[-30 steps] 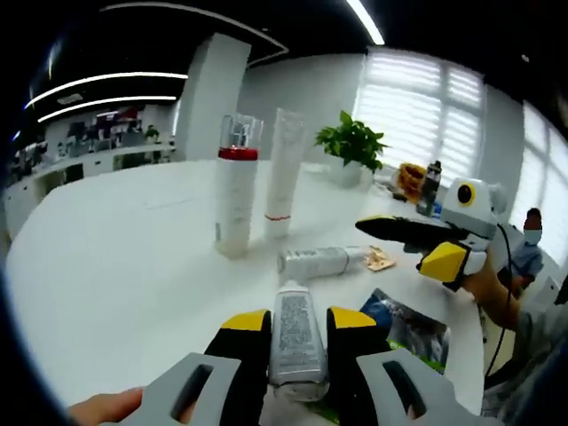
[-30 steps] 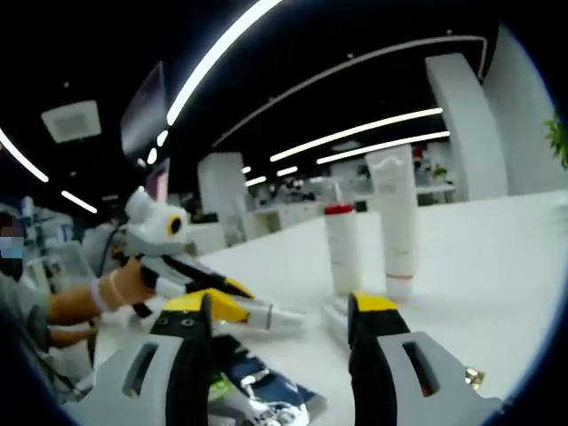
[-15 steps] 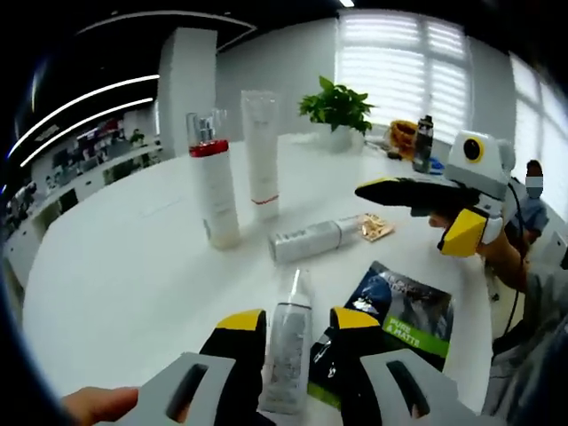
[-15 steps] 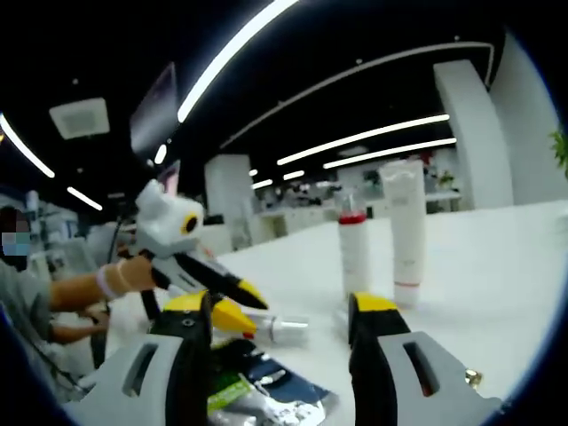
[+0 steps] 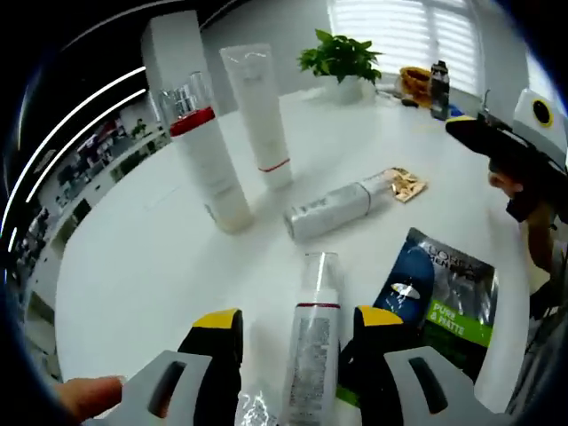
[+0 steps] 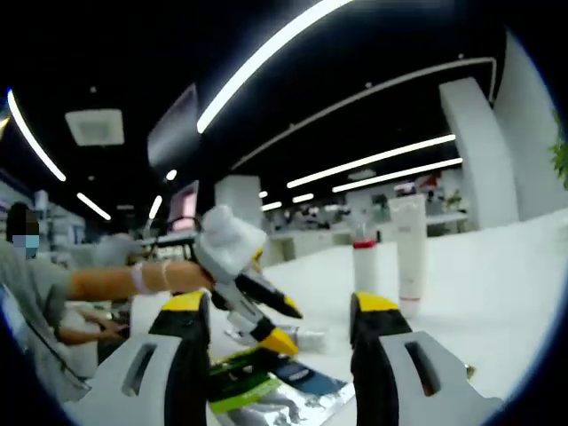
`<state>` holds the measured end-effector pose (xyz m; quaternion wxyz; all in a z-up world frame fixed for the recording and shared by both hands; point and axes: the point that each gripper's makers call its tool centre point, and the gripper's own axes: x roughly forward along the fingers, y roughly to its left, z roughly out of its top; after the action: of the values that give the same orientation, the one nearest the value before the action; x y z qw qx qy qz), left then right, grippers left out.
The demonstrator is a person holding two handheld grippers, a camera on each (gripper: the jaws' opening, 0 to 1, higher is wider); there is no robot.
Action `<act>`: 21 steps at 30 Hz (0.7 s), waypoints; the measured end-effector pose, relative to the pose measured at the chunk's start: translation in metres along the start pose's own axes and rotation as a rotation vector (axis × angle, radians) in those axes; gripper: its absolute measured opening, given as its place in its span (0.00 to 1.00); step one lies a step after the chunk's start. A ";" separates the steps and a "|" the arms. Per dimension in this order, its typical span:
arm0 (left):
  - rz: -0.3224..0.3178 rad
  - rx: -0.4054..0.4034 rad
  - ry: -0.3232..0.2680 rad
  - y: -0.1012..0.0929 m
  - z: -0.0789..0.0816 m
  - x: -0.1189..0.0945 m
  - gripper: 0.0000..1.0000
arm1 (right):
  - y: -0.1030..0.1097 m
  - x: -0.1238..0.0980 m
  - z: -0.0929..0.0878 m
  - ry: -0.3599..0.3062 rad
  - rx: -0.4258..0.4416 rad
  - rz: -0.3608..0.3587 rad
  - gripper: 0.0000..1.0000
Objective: Arrange the skincare products in the storage area until every visible bottle or jar stands upright without overlapping.
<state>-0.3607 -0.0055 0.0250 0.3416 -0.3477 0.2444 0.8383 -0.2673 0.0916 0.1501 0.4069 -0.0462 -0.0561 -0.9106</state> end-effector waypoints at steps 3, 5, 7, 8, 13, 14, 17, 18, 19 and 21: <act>-0.011 0.026 0.027 -0.004 0.001 -0.002 0.43 | 0.000 -0.013 0.010 -0.046 -0.006 -0.007 0.61; -0.021 0.049 0.050 -0.006 0.001 -0.002 0.41 | 0.000 -0.018 0.012 -0.061 0.007 -0.002 0.59; -0.029 0.066 0.092 -0.007 -0.002 -0.004 0.40 | 0.001 -0.024 0.010 -0.064 0.024 0.004 0.59; -0.035 0.066 0.121 -0.007 -0.004 -0.004 0.40 | 0.002 -0.024 0.009 -0.064 0.026 0.004 0.59; -0.126 0.005 0.233 -0.024 -0.012 -0.005 0.29 | 0.001 -0.033 0.000 -0.072 0.068 0.009 0.59; -0.131 0.001 0.241 -0.026 -0.013 -0.005 0.27 | 0.000 -0.034 -0.001 -0.074 0.079 0.011 0.59; -0.156 -0.008 0.288 -0.031 -0.014 -0.004 0.25 | -0.002 -0.036 -0.004 -0.074 0.092 0.011 0.58; -0.162 -0.007 0.297 -0.033 -0.015 -0.004 0.25 | -0.002 -0.036 -0.004 -0.072 0.093 0.011 0.58; -0.175 -0.006 0.317 -0.037 -0.017 -0.005 0.23 | -0.001 -0.037 -0.004 -0.075 0.094 0.012 0.58; -0.196 -0.004 0.346 -0.040 -0.018 -0.004 0.22 | -0.001 -0.038 -0.003 -0.079 0.095 0.015 0.58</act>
<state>-0.3215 0.0071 0.0102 0.3737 -0.5092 0.2626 0.7294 -0.2430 0.1195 0.1425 0.4130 -0.0631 -0.1148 -0.9013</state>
